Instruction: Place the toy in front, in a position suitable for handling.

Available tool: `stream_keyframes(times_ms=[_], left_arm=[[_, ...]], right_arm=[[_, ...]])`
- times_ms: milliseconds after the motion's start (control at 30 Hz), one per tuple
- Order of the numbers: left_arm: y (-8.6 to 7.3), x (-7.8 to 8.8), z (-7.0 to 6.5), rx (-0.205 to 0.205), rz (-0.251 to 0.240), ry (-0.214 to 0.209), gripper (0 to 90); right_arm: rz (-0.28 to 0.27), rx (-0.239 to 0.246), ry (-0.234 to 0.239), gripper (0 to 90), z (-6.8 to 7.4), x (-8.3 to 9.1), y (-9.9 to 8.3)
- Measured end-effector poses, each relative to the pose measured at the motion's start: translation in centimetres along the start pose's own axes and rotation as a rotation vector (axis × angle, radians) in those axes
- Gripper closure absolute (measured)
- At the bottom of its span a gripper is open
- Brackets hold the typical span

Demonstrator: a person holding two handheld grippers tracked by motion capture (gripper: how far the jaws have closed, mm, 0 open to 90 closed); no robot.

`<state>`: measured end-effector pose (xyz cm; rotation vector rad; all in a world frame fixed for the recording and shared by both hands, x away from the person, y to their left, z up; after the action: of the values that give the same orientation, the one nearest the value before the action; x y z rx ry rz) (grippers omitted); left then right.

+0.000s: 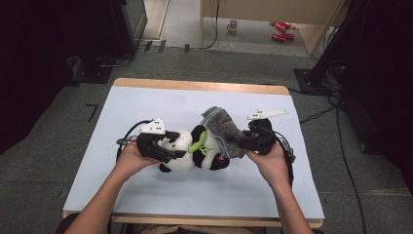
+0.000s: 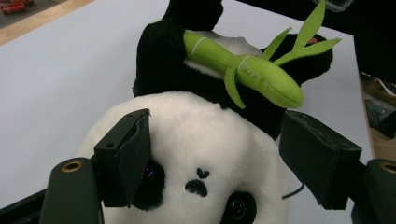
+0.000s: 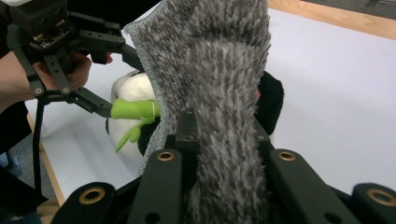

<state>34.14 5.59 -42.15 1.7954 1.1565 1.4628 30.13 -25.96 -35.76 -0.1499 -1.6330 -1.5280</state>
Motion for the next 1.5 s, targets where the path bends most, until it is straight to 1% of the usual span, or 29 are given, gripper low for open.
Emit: stream_keyframes(times_ms=[100,167,233,267,367,467,500,533,633,700,800,867,933,1000,1067,1100,1133,1200,1267,1333,1400,1500], left_arm=[[0.1,-0.2,0.2,0.013,0.005,0.018,25.3],[0.4,-0.5,0.2,0.006,0.019,0.031,25.6],[0.3,-1.0,0.2,-0.004,0.04,0.072,26.0],[0.3,-1.1,0.3,-0.006,0.043,0.089,27.5],[-0.1,-1.1,0.8,0.004,0.025,0.109,32.5],[-0.4,-1.0,1.3,0.027,0.011,0.106,39.6],[-0.5,-1.0,1.4,0.045,0.002,0.098,41.9],[-0.5,-0.9,1.5,0.052,0.003,0.094,44.9],[-0.6,-0.8,1.3,0.046,0.022,0.09,51.7],[-0.5,-0.9,1.0,0.027,0.035,0.091,55.6],[-0.5,-0.9,0.7,0.02,0.04,0.088,58.8],[-0.6,-0.9,0.7,0.012,0.041,0.086,59.0],[-0.6,-0.8,0.6,0.01,0.042,0.088,58.7],[-0.6,-0.8,0.6,0.011,0.039,0.093,58.4],[-0.7,-0.8,0.6,0.017,0.027,0.09,58.0],[-0.7,-0.7,0.6,0.016,0.029,0.09,57.6],[-0.7,-0.7,0.6,0.02,0.028,0.088,57.6],[-0.8,-0.7,0.6,0.017,0.028,0.087,57.1],[-0.8,-0.8,0.5,0.015,0.026,0.088,56.8],[-0.8,-0.8,0.5,0.017,0.024,0.086,56.4],[-0.8,-0.8,0.5,0.02,0.018,0.084,56.0],[-0.8,-0.8,0.5,0.022,0.017,0.086,55.8]], right_arm=[[0.008,0.003,0.007,74.6,0.1,-0.3,0.0],[0.012,0.003,0.007,74.6,0.2,-0.5,-0.1],[0.011,0.002,0.007,74.6,0.2,-0.6,-0.1],[0.012,0.001,0.006,74.6,0.2,-0.7,-0.1],[0.009,0.004,0.005,74.5,0.1,-0.8,-0.1],[0.0,0.002,0.005,74.5,0.2,-0.8,-0.1],[-0.006,0.0,0.005,74.5,0.2,-0.8,0.0],[-0.014,0.002,0.005,74.5,0.1,-0.8,0.1],[-0.026,0.001,-0.003,74.5,0.0,-0.7,0.4],[-0.047,-0.006,-0.002,74.6,-0.2,-0.5,0.7],[-0.078,-0.013,0.022,74.7,0.1,-0.4,1.4],[-0.078,-0.01,0.042,74.7,0.6,-0.9,1.8],[-0.061,-0.005,0.069,74.8,1.3,-1.8,2.0],[-0.025,0.008,0.09,74.8,1.8,-3.0,1.9],[0.013,0.017,0.09,74.9,2.2,-4.1,1.5],[0.052,0.014,0.104,75.5,2.2,-5.3,0.9],[0.052,0.014,0.104,75.5,2.2,-5.3,0.9],[0.083,0.013,0.11,75.8,1.9,-6.2,0.3],[0.091,0.014,0.094,75.8,1.6,-6.8,-0.1],[0.099,-0.007,0.11,75.6,1.0,-7.0,-0.3],[0.113,-0.004,0.109,74.6,0.5,-7.2,-0.6],[0.108,0.003,0.1,74.6,0.1,-7.2,-0.9]])
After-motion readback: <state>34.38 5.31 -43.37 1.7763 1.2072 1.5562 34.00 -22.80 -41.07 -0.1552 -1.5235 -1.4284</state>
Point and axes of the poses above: each handheld gripper's, and its own axes: x roughly backward along the jaws, y roughly out of its top, z roughly to its left, the point moved 1 cm from there along -x, roughly forward along the jaws, and after that the axes turned 14 degrees about -y, right-handed, at the moved point
